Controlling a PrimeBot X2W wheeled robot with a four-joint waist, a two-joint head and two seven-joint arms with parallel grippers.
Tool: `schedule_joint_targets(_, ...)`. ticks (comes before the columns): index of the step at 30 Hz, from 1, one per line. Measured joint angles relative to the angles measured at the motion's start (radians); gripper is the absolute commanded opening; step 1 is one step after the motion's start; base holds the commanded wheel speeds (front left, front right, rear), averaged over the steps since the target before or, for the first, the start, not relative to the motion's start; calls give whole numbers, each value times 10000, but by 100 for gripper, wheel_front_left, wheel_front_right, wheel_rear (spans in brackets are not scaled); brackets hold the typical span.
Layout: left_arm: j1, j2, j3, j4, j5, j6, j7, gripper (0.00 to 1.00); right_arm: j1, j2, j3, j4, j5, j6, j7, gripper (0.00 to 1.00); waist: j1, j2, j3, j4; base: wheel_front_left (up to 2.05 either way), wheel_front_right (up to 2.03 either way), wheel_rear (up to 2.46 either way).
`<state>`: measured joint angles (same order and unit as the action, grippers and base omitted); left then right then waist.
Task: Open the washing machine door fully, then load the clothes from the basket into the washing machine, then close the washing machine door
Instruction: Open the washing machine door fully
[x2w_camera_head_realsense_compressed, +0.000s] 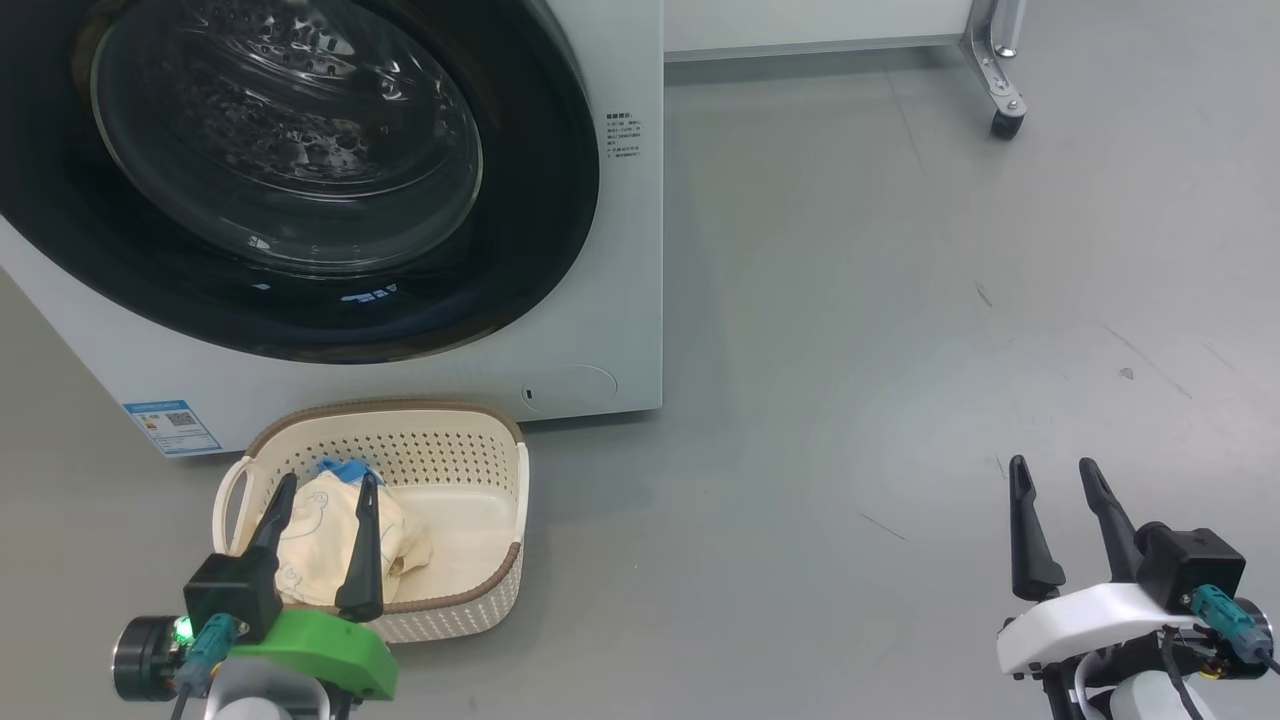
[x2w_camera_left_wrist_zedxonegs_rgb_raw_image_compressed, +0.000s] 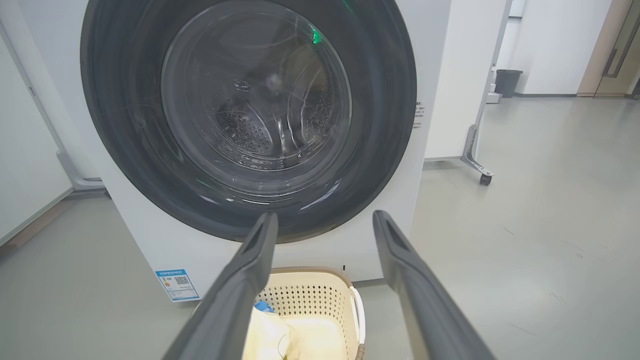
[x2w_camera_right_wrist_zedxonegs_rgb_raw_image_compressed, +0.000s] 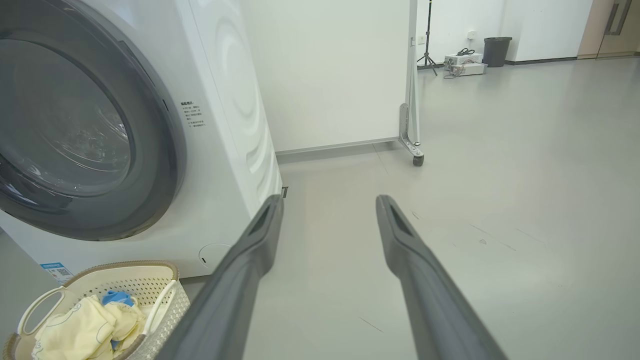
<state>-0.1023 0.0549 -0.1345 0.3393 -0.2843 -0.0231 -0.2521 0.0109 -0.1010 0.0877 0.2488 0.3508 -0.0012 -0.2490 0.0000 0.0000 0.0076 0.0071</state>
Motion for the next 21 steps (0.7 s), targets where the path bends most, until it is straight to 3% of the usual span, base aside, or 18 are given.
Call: schedule_joint_targets(21,-6,-27,46,21,42,-75,0,100,-17,36,-54,27,0,209,0,0,0,0,60,30,0,0,0)
